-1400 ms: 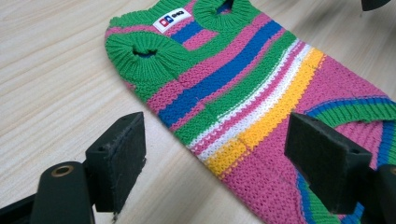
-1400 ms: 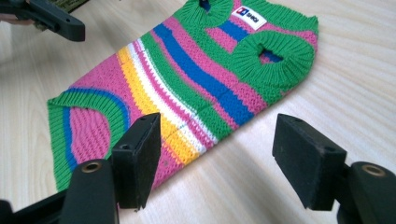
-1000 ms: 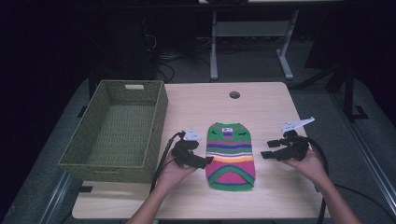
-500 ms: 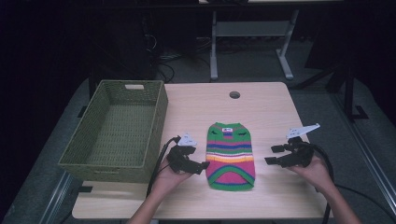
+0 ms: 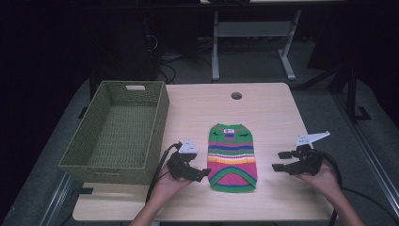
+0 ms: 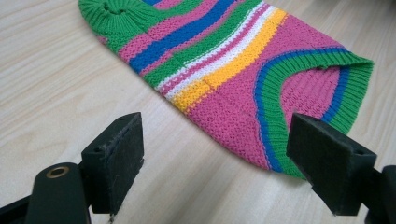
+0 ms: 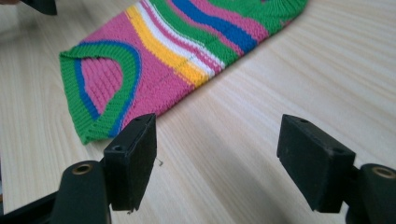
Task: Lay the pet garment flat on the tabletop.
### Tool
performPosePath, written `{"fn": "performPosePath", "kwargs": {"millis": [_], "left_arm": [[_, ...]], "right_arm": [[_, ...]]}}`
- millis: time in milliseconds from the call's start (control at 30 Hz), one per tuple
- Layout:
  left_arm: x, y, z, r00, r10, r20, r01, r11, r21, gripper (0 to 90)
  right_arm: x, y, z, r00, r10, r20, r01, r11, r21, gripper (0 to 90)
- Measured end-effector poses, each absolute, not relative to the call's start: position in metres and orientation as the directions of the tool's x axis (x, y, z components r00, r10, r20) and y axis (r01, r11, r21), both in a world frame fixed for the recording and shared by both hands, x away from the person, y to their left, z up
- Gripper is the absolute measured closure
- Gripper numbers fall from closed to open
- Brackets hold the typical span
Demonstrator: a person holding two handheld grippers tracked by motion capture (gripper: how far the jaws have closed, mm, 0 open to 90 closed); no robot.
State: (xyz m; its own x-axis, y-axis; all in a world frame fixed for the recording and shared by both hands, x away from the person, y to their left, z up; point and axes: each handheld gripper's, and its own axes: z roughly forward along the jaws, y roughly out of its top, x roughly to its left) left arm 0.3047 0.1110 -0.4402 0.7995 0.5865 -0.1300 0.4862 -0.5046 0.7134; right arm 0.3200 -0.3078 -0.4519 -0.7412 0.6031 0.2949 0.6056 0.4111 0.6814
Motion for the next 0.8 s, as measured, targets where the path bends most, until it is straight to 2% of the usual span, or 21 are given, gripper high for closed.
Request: {"fn": "performPosePath", "kwargs": {"millis": [567,800], "left_arm": [[0.285,0.122,-0.445,0.809,0.578,-0.105,0.469,-0.527,0.709,19.9],[0.279,0.127,-0.448,0.799,0.588,-0.126,0.478,-0.495,0.726,19.9]], "right_arm": [[0.298,-0.313,-0.460,-0.747,0.604,0.278,0.591,0.410,0.695,28.0],[0.287,-0.317,-0.466,-0.738,0.609,0.290,0.598,0.392,0.699,28.0]]}}
